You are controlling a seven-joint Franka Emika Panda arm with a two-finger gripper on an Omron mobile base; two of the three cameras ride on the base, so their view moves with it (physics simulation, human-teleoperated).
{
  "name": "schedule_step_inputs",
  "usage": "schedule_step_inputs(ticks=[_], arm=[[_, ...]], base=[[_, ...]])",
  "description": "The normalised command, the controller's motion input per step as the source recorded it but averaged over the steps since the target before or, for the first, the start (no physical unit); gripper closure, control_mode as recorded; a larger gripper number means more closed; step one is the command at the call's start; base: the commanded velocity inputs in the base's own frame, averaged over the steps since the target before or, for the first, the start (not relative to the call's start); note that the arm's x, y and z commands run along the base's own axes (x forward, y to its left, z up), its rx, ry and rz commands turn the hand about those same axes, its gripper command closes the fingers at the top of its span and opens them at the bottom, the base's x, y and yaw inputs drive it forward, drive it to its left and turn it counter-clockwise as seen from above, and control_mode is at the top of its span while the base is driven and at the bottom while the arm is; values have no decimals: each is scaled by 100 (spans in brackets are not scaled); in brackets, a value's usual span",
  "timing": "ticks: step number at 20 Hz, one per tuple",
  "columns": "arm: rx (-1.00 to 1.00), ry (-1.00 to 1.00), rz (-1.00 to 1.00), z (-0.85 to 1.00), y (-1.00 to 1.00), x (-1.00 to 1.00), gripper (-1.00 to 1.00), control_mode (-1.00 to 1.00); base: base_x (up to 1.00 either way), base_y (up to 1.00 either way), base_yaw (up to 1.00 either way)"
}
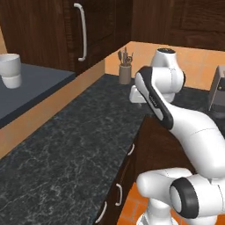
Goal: Take a straw from the drawer in front and place it inside the glass cup on the dining counter.
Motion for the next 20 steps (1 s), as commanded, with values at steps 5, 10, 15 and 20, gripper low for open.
schedule_step_inputs(ticks=[5,10,15,20], arm=[[30,9,-32,-20,-83,0,-100,-100],[45,4,-17,-63,-100,0,-100,-100],[41,-6,-2,-95,-63,0,-100,-100],[30,-16,0,-97,-7,0,-100,-100]], base=[[0,0,0],[0,0,0],[0,0,0],[0,0,0]])
